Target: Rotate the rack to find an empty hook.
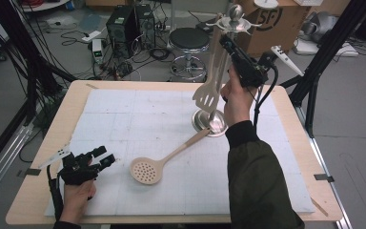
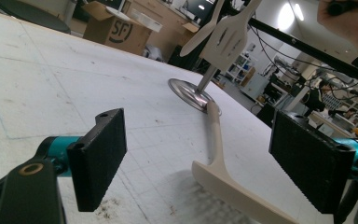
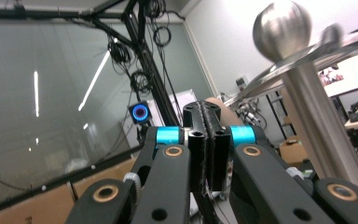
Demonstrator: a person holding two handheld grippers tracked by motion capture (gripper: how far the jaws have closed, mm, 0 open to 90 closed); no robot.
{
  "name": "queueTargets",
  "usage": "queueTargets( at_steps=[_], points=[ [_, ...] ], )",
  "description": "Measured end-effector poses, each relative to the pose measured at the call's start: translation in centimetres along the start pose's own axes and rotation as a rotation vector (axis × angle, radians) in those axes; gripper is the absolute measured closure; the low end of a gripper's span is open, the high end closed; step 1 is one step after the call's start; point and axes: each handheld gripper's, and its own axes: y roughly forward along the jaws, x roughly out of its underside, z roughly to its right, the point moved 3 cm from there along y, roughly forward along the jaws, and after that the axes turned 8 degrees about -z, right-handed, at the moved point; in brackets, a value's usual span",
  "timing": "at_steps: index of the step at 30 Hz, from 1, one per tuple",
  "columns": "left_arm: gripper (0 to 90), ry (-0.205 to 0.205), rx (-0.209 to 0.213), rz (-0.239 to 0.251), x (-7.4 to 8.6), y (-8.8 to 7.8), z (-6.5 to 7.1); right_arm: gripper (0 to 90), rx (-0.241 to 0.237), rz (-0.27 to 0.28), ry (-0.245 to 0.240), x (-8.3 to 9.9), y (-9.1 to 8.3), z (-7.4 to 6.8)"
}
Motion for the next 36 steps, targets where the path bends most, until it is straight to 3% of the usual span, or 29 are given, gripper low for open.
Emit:
queueTargets(
  at_steps=[11,20,24,33,36],
  points=[
    [19.5,0.003,0.002,-0.004,0.0,0.0,0.1,89.9,0.031,0.038,0.011,-1.1,-1.8,1.3],
    [19.5,0.005,0.001,-0.006,0.0,0.1,0.0,89.9,0.143,0.090,0.064,-1.3,-4.0,4.6],
    [19.5,0.004,-0.001,-0.008,0.0,0.1,0.0,89.9,0.192,0.104,0.031,-2.0,-4.4,4.5],
    [19.5,-0.002,0.001,-0.002,0.0,0.0,-0.1,89.9,0.158,0.082,-0.028,-2.4,-3.1,2.6],
    [19.5,-0.004,-0.001,0.006,0.0,-0.2,-0.1,89.9,0.161,0.079,-0.018,-2.2,-3.1,2.5]
  ],
)
